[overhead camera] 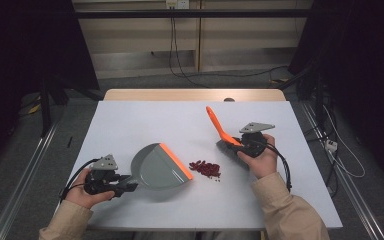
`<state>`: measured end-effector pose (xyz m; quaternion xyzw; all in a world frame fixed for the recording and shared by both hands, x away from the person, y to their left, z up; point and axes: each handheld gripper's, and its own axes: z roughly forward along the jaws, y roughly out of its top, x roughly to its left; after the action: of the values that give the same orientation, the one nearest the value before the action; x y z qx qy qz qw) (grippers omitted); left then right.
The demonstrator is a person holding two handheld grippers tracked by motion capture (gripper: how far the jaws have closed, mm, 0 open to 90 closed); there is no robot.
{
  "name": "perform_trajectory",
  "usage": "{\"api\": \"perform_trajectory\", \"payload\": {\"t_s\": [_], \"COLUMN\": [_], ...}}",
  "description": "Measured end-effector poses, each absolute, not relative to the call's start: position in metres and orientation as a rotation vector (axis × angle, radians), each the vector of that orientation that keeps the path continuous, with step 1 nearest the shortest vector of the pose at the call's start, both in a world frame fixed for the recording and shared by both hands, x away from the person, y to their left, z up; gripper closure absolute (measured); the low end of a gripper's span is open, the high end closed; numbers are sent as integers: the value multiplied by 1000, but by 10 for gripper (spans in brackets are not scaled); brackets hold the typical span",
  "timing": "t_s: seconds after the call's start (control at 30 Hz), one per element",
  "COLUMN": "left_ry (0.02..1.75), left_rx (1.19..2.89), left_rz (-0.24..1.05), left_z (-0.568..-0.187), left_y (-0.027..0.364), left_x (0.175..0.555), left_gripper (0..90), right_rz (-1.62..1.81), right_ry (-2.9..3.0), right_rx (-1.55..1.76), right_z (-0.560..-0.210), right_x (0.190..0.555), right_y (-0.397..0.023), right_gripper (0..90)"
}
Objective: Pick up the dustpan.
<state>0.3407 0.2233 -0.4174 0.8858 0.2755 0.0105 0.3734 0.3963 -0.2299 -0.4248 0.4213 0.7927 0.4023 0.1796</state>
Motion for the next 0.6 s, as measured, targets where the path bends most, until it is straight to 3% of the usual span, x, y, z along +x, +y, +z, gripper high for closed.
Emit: {"api": "perform_trajectory", "payload": {"t_s": [0.33,0.6], "left_ry": [607,548], "left_rx": [2343,2364], "left_rz": [-4,-15], "left_z": [-427,-433], "left_y": [208,196], "left_x": [338,337], "left_gripper": [623,621], "right_rz": [1120,1056], "right_ry": [2248,2267], "right_rx": [1189,1159], "right_z": [-428,-413], "right_x": [393,387], "right_y": [-229,-225], "right_gripper": [706,649]}}
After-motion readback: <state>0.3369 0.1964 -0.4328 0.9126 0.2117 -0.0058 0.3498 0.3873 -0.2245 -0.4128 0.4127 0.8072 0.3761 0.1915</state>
